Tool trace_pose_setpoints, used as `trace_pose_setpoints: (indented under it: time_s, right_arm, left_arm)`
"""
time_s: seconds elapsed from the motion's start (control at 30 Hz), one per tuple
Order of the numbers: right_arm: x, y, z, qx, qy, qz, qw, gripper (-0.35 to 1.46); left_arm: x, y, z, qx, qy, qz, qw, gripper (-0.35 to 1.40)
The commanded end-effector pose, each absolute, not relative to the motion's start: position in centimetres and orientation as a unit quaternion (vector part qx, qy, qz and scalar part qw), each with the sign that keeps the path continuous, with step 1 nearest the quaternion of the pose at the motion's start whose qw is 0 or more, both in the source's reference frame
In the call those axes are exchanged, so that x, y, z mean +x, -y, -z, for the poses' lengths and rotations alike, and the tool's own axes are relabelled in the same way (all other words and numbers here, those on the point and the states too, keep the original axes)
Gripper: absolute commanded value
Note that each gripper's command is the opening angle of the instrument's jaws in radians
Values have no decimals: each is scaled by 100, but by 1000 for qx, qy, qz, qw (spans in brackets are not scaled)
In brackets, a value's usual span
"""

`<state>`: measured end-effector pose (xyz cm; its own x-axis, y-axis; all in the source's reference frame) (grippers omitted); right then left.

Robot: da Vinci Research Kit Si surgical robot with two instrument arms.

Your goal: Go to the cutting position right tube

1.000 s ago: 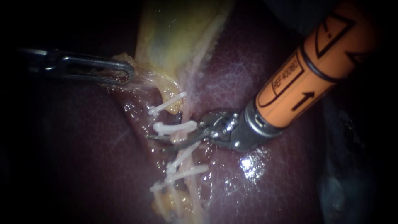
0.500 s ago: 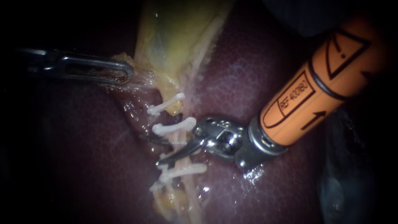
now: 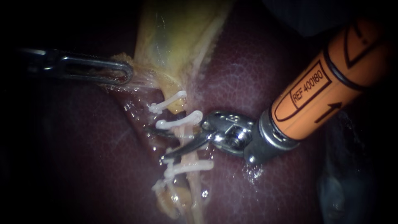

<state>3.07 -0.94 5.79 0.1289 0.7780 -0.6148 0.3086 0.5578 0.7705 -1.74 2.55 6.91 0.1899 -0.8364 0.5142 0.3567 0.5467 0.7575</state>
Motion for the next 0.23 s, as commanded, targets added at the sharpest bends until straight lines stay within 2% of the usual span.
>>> trace_pose_setpoints:
  time_s: [0.03,0.23]
  right_arm:
    - [307,94,-579,430,-632,-191,616,134]
    - [309,95,-580,430,-632,-190,616,134]
  left_arm:
    - [-174,-255,-692,245,489,408,731,-35]
    - [-174,-255,-692,245,489,408,731,-35]
